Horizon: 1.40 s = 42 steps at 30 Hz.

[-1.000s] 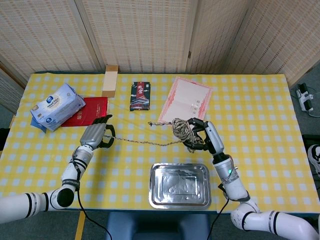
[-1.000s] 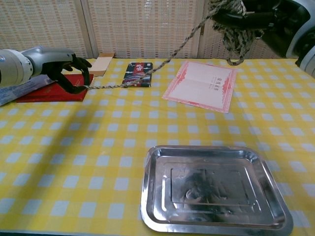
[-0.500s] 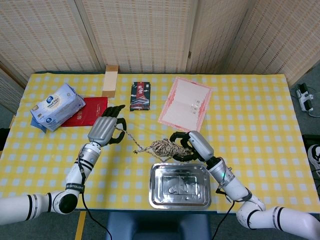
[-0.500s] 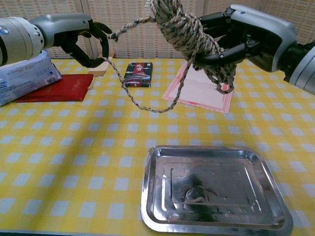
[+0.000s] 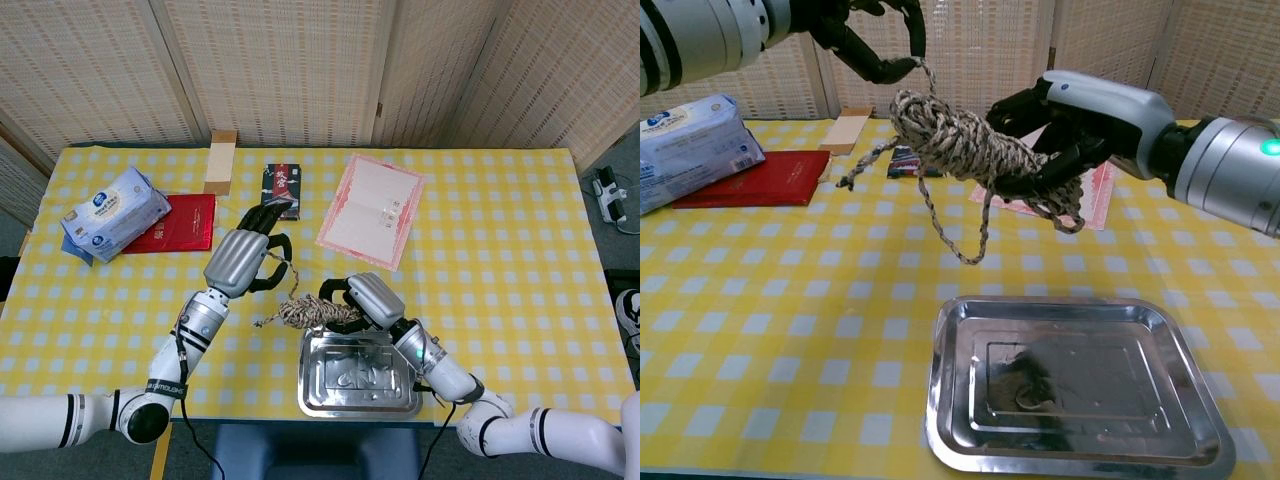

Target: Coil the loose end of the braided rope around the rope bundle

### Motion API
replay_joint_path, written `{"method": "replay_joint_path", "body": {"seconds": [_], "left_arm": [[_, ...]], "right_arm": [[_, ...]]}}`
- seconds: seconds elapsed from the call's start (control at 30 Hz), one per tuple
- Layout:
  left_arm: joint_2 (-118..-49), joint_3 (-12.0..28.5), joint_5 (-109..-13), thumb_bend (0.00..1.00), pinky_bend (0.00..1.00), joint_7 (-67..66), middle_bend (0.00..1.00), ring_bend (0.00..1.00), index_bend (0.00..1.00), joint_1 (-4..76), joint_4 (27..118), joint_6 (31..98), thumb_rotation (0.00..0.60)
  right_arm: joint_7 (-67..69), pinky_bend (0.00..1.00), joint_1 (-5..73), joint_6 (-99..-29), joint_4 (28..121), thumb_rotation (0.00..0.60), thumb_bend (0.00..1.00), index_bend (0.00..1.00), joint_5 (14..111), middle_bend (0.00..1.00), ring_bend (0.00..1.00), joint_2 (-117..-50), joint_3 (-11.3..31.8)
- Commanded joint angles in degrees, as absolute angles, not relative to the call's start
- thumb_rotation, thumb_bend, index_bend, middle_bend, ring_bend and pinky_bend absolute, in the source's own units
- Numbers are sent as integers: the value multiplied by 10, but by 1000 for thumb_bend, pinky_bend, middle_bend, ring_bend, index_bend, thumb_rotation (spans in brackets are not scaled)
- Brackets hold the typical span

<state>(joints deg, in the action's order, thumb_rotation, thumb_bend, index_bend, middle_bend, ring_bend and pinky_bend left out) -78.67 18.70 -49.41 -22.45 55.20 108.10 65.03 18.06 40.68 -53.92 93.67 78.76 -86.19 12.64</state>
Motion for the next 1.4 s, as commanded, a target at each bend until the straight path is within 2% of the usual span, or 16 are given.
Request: {"method": "replay_joint_path", "body": {"seconds": [0.03, 0.27, 0.67, 0.87, 1.17, 1.4], "left_arm": [[-792, 192, -499, 522, 0, -227, 61, 0, 567, 556, 1089, 654, 600], [-805, 198, -512, 523, 0, -230, 55, 0, 567, 564, 1110, 659, 600], [-810, 190, -528, 542, 0, -204, 50, 0, 568, 544, 1126, 673, 600], [-783, 189, -527, 542, 0, -151, 49, 0, 568, 522, 1142, 647, 600], [-764, 173, -570, 550, 0, -118, 48, 0, 568, 491, 1152, 655, 600], [-754, 160, -570, 551, 0, -99, 48, 0, 568, 475, 1140, 644, 600]], "right_arm": [[128, 828, 422, -520, 946, 600, 601, 951, 745, 853, 980, -877, 133], [55, 837, 440, -514, 945, 600, 602, 959, 671, 861, 988, -913, 145], [-7, 847, 447, -573, 925, 600, 601, 967, 538, 872, 1000, -984, 194], [30, 849, 439, -601, 894, 600, 602, 967, 527, 872, 1000, -1018, 221], [82, 849, 430, -642, 842, 600, 602, 967, 518, 872, 1000, -1074, 264], [187, 849, 412, -672, 816, 600, 602, 967, 577, 872, 1000, -1098, 286]]}}
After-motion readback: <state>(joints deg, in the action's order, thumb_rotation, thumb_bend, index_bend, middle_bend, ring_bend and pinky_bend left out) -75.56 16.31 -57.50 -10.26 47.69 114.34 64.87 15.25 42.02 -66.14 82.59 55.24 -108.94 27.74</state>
